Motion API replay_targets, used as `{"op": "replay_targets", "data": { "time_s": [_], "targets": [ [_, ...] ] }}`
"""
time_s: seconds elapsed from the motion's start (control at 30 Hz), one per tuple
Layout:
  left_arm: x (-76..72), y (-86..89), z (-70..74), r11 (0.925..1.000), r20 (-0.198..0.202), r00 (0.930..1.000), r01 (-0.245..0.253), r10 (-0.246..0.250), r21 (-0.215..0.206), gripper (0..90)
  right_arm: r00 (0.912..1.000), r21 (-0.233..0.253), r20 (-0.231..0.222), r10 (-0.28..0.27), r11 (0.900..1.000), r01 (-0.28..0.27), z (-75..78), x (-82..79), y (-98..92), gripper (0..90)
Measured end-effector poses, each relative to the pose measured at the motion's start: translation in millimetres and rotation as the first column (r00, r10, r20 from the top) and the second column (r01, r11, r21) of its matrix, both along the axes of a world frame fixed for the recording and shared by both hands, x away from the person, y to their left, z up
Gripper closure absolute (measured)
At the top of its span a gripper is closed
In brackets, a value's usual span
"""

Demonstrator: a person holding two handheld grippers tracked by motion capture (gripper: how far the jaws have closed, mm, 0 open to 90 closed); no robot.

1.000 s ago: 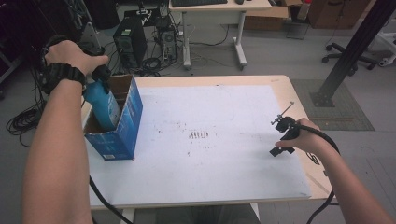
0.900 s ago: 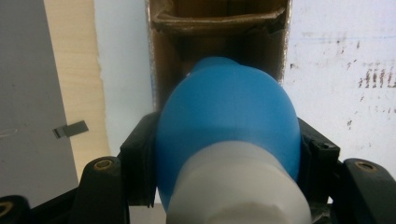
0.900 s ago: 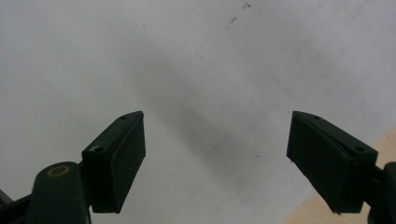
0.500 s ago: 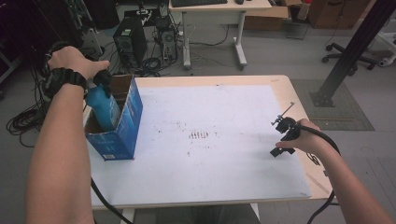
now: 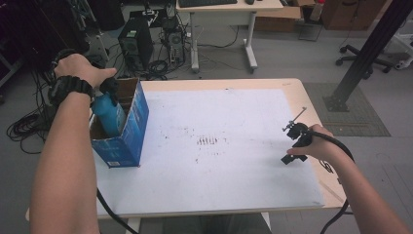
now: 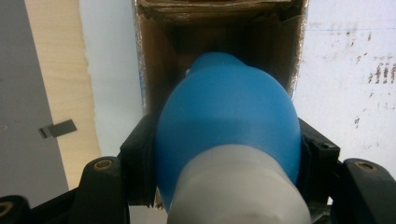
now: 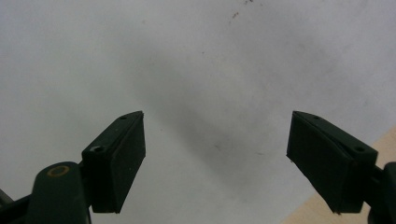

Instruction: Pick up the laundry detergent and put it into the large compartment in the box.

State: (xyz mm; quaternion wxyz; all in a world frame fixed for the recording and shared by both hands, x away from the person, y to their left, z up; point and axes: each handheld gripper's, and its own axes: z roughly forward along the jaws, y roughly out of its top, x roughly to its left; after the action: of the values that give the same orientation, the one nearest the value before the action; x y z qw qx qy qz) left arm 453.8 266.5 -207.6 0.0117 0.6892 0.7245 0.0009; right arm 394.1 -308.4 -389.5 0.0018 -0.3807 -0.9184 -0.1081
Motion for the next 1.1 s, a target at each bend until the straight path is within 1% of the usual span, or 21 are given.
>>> {"op": "replay_targets", "data": {
  "time_s": [0.03, 0.23, 0.4, 0.47, 0.5, 0.57, 1.1],
  "targets": [
    [0.1, 0.1, -2.2, 1.0000, -0.005, 1.0000, -0.002, 0.002, -0.001, 37.5, 1.0000, 0.001, -0.001, -0.001, 1.000, 0.001, -0.4, 0.0, -0.4, 19.6],
    [1.1, -0.9, -7.9, 1.0000, -0.003, 1.0000, 0.005, -0.005, -0.008, 37.5, 1.0000, 0.001, 0.000, -0.001, 1.000, 0.001, -0.5, -0.1, -0.1, 19.6],
    [1.4, -1.9, -10.9, 0.9999, -0.007, 0.9999, 0.010, -0.010, -0.003, 37.5, 1.0000, 0.000, -0.001, -0.002, 1.000, 0.002, -0.8, -0.5, 0.1, 19.6],
    [1.2, -2.4, -13.2, 0.9999, -0.013, 0.9998, 0.014, -0.014, -0.002, 37.5, 1.0000, -0.002, -0.002, -0.002, 1.000, 0.002, -1.2, -0.6, -0.3, 19.6],
    [1.4, -2.3, -14.4, 0.9999, -0.009, 0.9999, 0.012, -0.012, -0.002, 37.5, 1.0000, -0.002, -0.003, -0.003, 1.000, 0.003, -1.4, -0.7, -0.4, 19.6],
    [1.3, -2.7, -17.6, 0.9999, -0.019, 0.9997, 0.016, -0.016, -0.003, 37.5, 1.0000, -0.002, -0.003, -0.002, 1.000, 0.002, -2.3, -0.8, -0.6, 19.6],
    [0.8, -3.5, -36.6, 0.9998, -0.034, 0.9993, 0.016, -0.016, -0.007, 37.5, 1.0000, -0.003, -0.004, 0.000, 1.000, 0.000, -3.3, -1.6, 0.4, 19.6]
  ]
}}
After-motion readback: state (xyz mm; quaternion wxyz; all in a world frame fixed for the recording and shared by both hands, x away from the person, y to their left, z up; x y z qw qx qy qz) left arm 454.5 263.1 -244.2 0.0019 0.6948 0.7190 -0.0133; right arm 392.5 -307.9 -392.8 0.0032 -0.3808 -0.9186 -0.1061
